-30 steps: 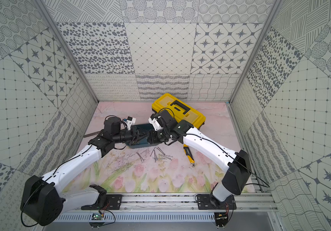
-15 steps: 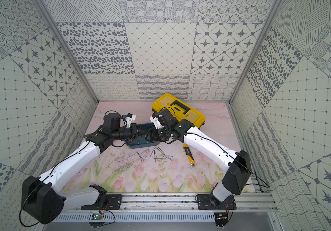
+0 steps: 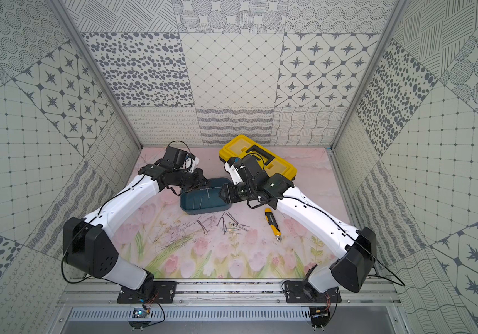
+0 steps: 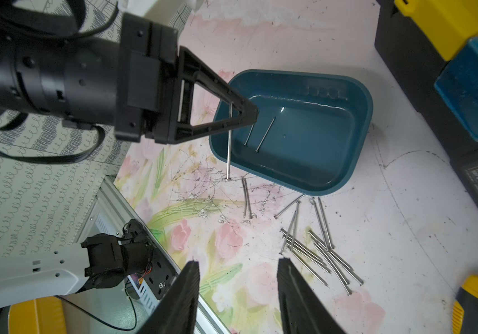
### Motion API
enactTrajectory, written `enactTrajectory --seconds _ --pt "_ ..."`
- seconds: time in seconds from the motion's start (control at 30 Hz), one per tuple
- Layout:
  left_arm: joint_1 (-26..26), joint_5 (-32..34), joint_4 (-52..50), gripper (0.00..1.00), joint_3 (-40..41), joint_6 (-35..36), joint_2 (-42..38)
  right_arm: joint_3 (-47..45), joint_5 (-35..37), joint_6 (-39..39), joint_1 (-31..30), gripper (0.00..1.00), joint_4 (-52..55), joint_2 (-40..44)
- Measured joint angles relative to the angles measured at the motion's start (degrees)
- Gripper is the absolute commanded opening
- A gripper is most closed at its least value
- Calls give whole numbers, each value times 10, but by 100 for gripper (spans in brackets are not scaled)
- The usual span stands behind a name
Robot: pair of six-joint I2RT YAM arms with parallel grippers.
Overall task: Put the nails on the desktop into the storage box
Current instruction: Place the nail in the storage box.
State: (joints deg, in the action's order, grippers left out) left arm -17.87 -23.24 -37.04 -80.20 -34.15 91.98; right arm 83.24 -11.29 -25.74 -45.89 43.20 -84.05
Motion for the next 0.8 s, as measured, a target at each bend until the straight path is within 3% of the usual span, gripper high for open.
enactTrajectory --seconds 0.5,0.8 --pt "19 82 -57 0 -93 90 207 -13 20 51 0 49 14 0" --pt "21 106 -55 0 -113 107 269 -28 37 54 3 50 33 1"
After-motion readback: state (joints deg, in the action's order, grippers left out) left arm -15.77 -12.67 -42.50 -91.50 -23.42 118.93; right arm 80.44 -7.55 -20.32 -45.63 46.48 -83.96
